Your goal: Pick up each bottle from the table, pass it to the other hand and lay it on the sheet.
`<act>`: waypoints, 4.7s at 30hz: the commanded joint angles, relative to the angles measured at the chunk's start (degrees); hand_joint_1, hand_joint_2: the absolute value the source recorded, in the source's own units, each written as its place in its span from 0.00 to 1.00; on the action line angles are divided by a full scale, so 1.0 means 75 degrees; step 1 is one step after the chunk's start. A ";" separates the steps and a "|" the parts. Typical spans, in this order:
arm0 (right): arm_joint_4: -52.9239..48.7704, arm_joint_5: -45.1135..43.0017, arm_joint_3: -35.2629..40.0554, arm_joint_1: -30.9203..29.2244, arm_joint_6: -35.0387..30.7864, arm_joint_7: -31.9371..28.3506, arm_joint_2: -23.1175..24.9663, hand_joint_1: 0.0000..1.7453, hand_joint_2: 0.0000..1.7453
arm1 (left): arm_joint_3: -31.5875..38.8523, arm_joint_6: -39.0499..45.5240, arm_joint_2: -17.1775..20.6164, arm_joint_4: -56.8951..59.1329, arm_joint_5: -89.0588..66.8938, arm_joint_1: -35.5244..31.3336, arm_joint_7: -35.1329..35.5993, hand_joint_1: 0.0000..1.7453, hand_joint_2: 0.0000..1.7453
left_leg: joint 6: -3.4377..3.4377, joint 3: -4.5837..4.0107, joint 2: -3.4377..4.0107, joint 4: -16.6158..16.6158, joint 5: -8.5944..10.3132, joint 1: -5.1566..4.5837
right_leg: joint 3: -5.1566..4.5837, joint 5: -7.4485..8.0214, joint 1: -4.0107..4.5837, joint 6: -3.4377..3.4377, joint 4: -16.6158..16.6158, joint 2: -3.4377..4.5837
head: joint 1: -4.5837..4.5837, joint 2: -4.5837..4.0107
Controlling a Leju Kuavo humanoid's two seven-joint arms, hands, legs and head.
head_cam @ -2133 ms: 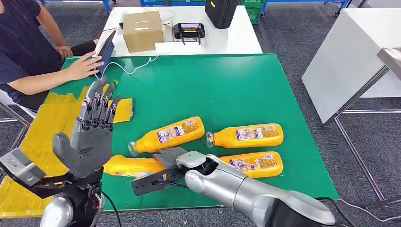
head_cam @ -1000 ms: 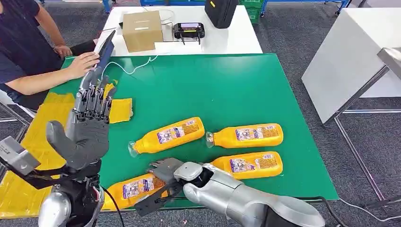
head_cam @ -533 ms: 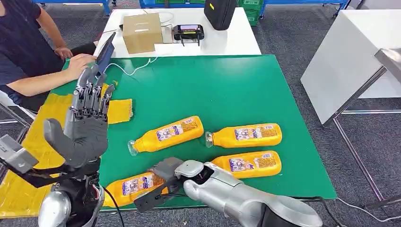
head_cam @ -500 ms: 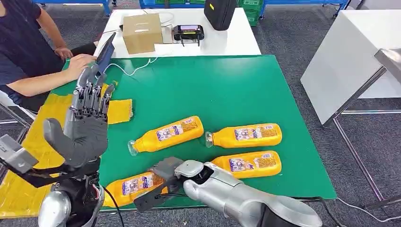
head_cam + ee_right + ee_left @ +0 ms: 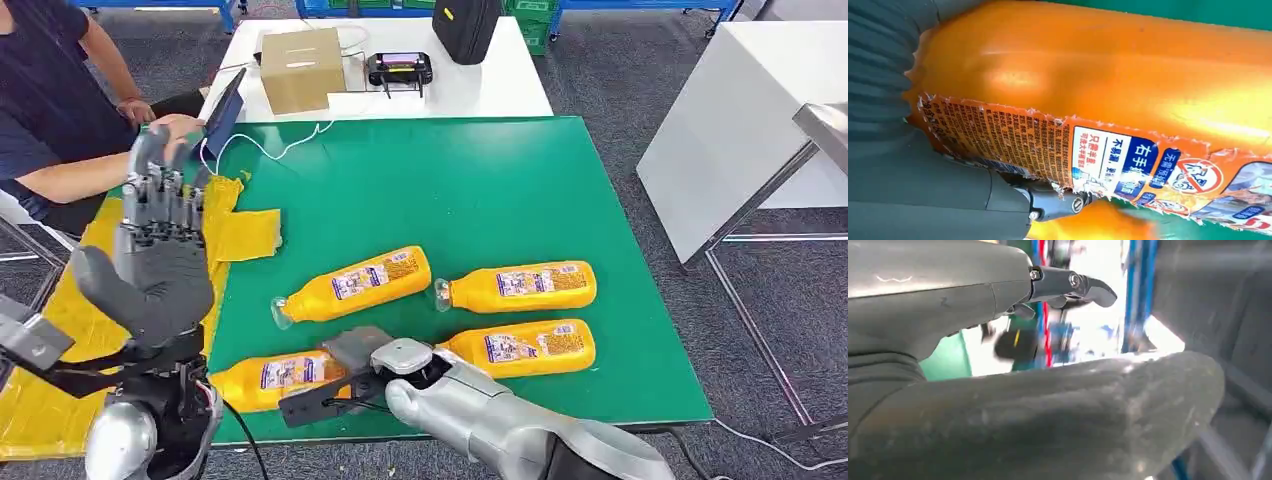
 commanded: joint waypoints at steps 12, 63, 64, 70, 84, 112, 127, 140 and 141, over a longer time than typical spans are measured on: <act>-0.7549 -0.3184 -0.2266 0.2635 -0.4229 -0.1160 -0.2342 1.00 1.00 | 0.2701 0.1726 -0.0876 -0.1098 0.1078 0.1691 -0.1384 0.00 0.00 | -0.0007 -0.0091 -0.0029 0.0003 -0.0002 0.0008 | -0.0071 -0.0006 0.0010 -0.0004 -0.0002 0.0008 | 0.0000 0.0000; -0.8609 -0.2281 -0.2151 0.3224 -0.1975 -0.1894 -0.2991 1.00 1.00 | 0.0104 -0.4436 0.1086 -0.0057 0.2716 0.2499 0.0380 0.00 1.00 | -0.0012 -0.0104 -0.0021 -0.0002 -0.0008 0.0007 | -0.0090 -0.0007 0.0010 -0.0009 -0.0005 0.0025 | 0.0000 0.0000; -0.8593 -0.2292 -0.2081 0.3126 -0.1864 -0.1826 -0.2971 1.00 1.00 | 0.0087 -0.4476 0.1103 -0.0051 0.2704 0.2487 0.0388 0.00 1.00 | -0.0009 -0.0117 -0.0017 -0.0001 -0.0004 0.0004 | -0.0103 -0.0003 0.0008 -0.0005 -0.0003 0.0018 | 0.0000 0.0000; -0.8430 -0.2901 -0.1882 0.2694 -0.1250 -0.1492 -0.2726 1.00 1.00 | -0.0080 -0.4738 0.1197 0.0088 0.2761 0.2370 0.0460 0.00 1.00 | -0.0009 -0.0121 -0.0010 -0.0001 -0.0002 0.0003 | -0.0110 0.0000 0.0009 -0.0005 0.0000 0.0021 | 0.0000 0.0000; -0.6987 -0.5568 -0.0379 0.1179 0.0414 -0.1686 -0.2598 1.00 1.00 | -0.0119 -0.5193 0.1201 0.0753 0.3469 0.2006 0.0568 0.00 1.00 | -0.0012 -0.0096 -0.0014 -0.0007 -0.0002 0.0006 | -0.0080 -0.0005 0.0009 -0.0010 -0.0006 0.0032 | 0.0000 0.0000; -0.6848 -0.6000 -0.0111 0.1026 0.0503 -0.1192 -0.2798 1.00 1.00 | -0.0011 -0.4400 0.0986 0.0589 0.2216 0.1866 0.0219 1.00 1.00 | -0.0009 -0.0110 -0.0030 -0.0004 0.0003 0.0008 | -0.0091 -0.0003 0.0012 -0.0006 -0.0006 0.0009 | 0.0000 0.0000; -1.1144 0.0915 -0.5663 0.7045 -0.2186 -0.2381 -0.3569 0.00 0.00 | 0.2163 -0.2187 0.1766 0.0075 -0.4962 0.1789 0.0179 1.00 1.00 | -0.0010 -0.0123 -0.0108 -0.0008 0.0005 0.0006 | -0.0092 -0.0020 0.0009 -0.0004 -0.0013 -0.0069 | 0.0009 0.0000; -1.2895 0.0623 -0.7161 0.9137 -0.2427 -0.1790 -0.5896 0.00 0.00 | 0.2215 -0.1840 0.3514 0.2714 -0.9819 0.2031 0.0774 1.00 1.00 | -0.0018 -0.0118 -0.0088 -0.0006 -0.0019 0.0004 | -0.0097 -0.0031 0.0005 -0.0013 -0.0005 -0.0043 | 0.0009 0.0000; -1.2892 0.0618 -0.7162 0.9213 -0.2465 -0.1775 -0.5987 0.00 0.00 | 0.2139 -0.1903 0.3617 0.2832 -0.9834 0.1998 0.0758 1.00 1.00 | -0.0016 -0.0123 -0.0085 -0.0007 -0.0016 -0.0001 | -0.0108 -0.0029 0.0001 -0.0010 -0.0004 -0.0047 | 0.0003 0.0000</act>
